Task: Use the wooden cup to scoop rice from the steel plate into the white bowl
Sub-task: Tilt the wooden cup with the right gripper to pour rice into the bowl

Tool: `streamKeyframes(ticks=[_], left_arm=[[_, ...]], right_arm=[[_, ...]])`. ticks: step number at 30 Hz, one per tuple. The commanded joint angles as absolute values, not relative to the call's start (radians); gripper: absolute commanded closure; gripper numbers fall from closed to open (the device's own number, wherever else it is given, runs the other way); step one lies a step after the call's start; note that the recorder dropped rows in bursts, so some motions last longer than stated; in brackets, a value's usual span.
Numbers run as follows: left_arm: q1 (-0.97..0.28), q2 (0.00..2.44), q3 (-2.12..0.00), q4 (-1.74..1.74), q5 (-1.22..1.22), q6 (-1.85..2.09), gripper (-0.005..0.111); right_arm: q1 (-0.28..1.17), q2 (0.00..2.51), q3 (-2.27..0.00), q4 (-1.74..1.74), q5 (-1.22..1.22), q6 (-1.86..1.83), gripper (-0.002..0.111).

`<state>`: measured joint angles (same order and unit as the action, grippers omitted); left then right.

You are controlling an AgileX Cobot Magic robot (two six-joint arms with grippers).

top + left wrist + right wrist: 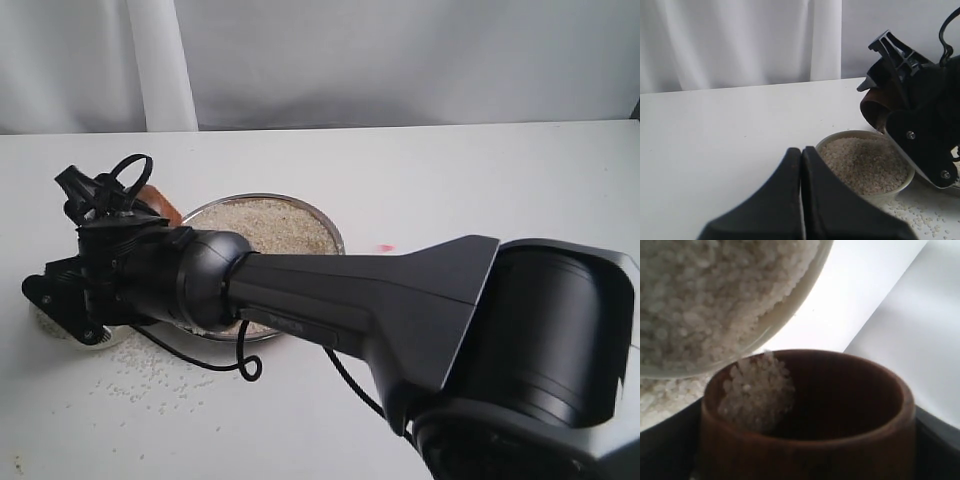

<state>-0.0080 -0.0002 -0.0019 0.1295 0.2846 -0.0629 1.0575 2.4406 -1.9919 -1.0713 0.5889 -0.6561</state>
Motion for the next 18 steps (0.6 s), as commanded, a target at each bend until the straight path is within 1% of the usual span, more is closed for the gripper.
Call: streamKeyframes(ticks=[1,15,18], left_arm=[[-0.011,0.0,0.0,0.121,0.273,-0.068,0.107],[-0.011,0.0,0.0,0.121,0.273,-0.068,0.107],[-0.011,0.0,0.0,0.121,0.273,-0.068,0.107]], right_arm=[[1.057,2.429,-1.992,-1.125,0.56,-0.637,0.108],[1.057,2.427,-1.992,-1.259,0.482,-0.597,0.108],[1.057,2.43,-1.992,-1.264,0.486,-0.654,0.108]])
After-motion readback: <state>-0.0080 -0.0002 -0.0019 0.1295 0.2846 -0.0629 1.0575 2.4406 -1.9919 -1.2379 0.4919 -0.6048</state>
